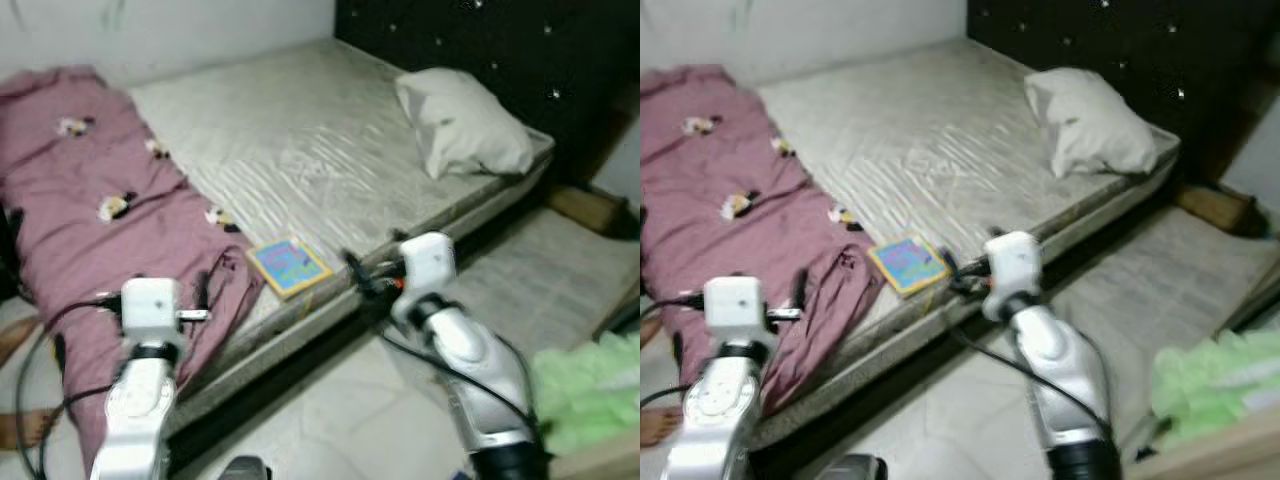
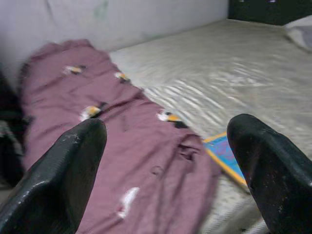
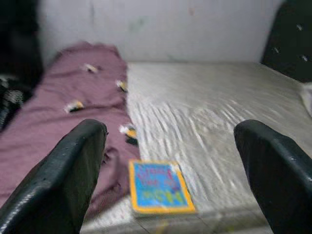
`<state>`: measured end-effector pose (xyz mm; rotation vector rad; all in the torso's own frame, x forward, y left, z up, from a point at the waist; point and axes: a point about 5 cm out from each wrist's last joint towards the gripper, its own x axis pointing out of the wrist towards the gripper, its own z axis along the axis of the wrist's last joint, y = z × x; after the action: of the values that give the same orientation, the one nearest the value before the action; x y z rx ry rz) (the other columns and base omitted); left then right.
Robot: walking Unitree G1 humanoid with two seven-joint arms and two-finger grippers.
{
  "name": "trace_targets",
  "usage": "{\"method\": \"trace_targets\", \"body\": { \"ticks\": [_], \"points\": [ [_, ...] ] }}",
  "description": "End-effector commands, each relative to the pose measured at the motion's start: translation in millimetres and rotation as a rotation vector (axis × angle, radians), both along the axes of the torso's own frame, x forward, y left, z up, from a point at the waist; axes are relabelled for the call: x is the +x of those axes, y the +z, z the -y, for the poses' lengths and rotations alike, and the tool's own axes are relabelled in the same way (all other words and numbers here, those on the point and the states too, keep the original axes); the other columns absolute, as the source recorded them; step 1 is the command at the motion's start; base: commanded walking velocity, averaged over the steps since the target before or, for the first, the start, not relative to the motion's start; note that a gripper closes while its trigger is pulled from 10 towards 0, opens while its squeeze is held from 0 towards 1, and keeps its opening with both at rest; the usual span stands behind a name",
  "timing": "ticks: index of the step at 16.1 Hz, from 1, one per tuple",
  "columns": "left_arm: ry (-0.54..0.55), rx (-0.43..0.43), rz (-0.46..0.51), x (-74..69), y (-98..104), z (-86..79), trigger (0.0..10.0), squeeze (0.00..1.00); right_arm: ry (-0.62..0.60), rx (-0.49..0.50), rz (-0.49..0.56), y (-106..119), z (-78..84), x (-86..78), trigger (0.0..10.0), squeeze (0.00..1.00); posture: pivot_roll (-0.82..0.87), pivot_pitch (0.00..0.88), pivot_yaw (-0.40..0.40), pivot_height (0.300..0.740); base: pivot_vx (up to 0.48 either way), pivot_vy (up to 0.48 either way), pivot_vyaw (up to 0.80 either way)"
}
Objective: Clean up the room
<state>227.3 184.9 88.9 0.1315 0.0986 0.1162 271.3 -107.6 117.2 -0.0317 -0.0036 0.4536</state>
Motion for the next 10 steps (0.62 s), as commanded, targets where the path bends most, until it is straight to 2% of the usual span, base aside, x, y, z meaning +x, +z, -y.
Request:
{"method": "trace_targets", "body": {
  "ticks": [1, 10],
  "points": [
    [-0.029, 0.0, 0.026, 3.6, 3.9, 7.4, 10.0, 0.0, -0.024, -0.01, -0.001, -1.6, 7.3, 2.2, 10.0, 0.0, -0.01, 0.0, -0.026, 0.74, 0.0, 0.0, 0.8],
    [-0.059, -0.026, 0.038, 8.4, 6.5, 15.0, 10.0, 0.0, -0.007, 0.002, 0.026, 1.0, 2.6, 4.1, 10.0, 0.0, -0.01, 0.0, -0.023, 0.74, 0.0, 0.0, 0.8]
  ]
}}
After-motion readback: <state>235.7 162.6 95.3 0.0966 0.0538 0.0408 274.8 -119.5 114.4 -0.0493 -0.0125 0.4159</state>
